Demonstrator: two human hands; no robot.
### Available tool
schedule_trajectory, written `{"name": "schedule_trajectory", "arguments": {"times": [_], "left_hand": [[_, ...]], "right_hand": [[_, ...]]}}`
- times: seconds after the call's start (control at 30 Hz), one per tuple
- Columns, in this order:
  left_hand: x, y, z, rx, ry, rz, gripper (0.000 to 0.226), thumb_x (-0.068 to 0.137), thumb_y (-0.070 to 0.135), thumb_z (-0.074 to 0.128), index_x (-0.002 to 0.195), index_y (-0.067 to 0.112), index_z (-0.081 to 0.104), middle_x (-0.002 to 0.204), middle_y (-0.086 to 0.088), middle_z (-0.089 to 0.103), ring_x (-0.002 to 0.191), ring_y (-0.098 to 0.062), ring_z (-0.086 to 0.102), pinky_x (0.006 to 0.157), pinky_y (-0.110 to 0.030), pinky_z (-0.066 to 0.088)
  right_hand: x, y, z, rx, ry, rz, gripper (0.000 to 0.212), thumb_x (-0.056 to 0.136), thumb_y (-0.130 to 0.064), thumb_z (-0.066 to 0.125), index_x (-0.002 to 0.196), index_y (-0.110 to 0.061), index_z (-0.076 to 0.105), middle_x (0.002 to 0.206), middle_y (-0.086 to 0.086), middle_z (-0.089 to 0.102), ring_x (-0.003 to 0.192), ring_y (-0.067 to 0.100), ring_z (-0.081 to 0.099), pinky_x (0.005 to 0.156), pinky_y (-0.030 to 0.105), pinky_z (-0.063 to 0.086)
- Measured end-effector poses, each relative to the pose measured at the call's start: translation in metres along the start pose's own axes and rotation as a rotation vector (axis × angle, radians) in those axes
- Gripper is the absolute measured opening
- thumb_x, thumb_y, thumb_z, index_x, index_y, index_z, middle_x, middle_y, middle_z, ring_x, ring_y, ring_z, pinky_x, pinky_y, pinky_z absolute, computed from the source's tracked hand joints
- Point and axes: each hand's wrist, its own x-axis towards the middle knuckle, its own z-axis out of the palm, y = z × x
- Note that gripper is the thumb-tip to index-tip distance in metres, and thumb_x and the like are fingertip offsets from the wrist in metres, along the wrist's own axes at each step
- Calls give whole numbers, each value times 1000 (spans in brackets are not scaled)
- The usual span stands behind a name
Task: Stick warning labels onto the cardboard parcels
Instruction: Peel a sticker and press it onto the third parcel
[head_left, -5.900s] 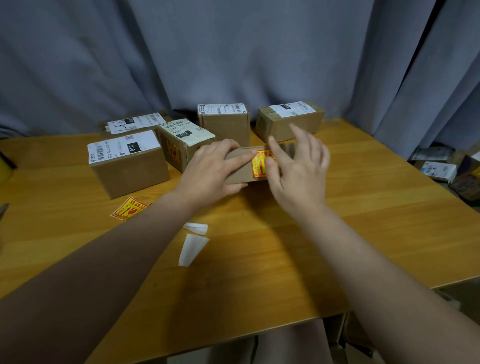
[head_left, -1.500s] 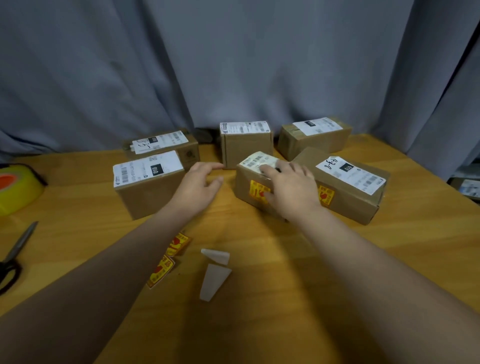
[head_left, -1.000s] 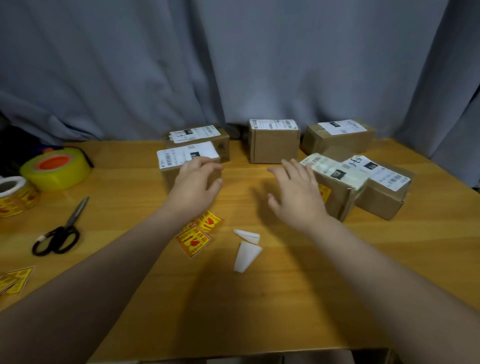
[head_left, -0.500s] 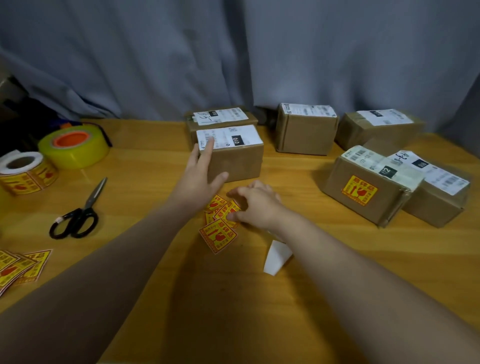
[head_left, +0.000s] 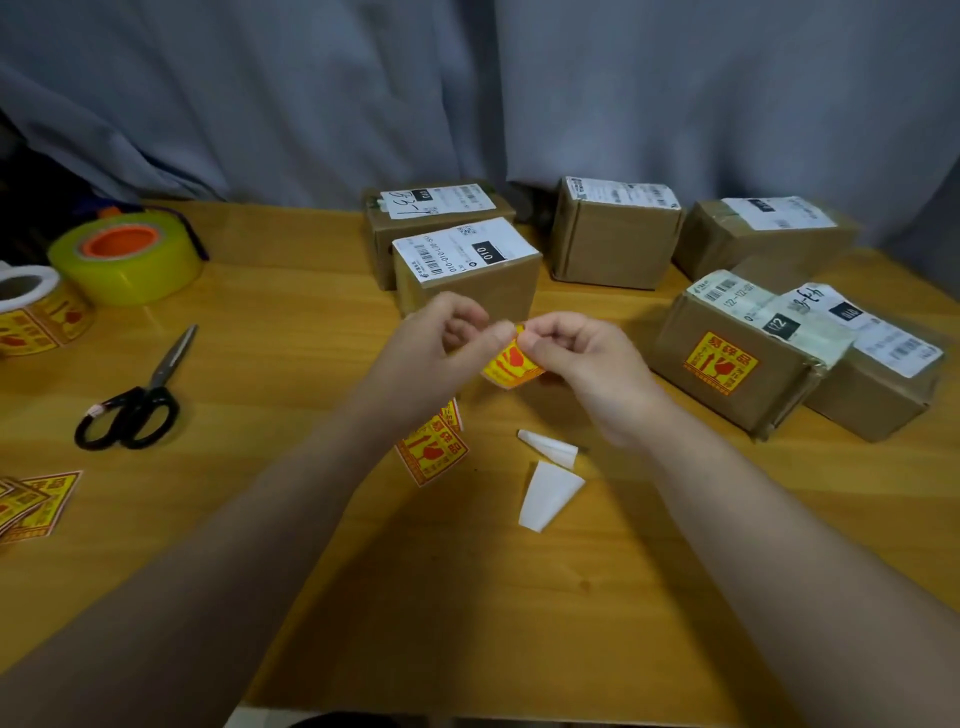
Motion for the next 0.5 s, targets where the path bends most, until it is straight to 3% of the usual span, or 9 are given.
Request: {"name": "schedule_trajectory", "arguments": {"times": [0.07,0.13,0.23,0.37,0.5], "left_hand": [[-2,3,3,105,-16,3,8,86,37,61,85,29,61,83,11,59,80,-3,54,68,-17,42],[-7,8,7,10,6,-9,15,88,28,62,73,27,61,73,11,57,66,0,52,58,-9,37],[-12,16,10,-132,-38,-18,17,90,23,59,74,19,64,70,6,59,61,1,48,55,-8,37],[-13,20,14,-182,-38,-42,11,89,18,61,79,16,65,73,4,58,64,1,47,59,-8,38],[-14,22,13,-215,-33,-121,12,87,16,62,77,22,66,80,-8,60,72,-13,49,62,-18,42]], "right_hand": [[-7,-4,-4,15,52,-10,10,92,-13,56,87,-18,63,78,0,66,72,8,62,67,19,50],[-13,-6,-6,97,68,-4,11,95,-12,51,88,-15,59,81,5,65,73,13,62,63,21,51],[-21,-8,-5,198,90,-52,10,97,-10,46,90,-13,53,81,9,65,69,14,65,57,23,54],[-24,-8,-10,-70,227,-196,13,95,-7,52,88,-19,55,79,11,64,51,11,60,44,20,49],[-26,-10,-15,-261,241,-202,11,94,-12,54,92,-21,60,82,4,66,62,3,61,47,15,47]]}}
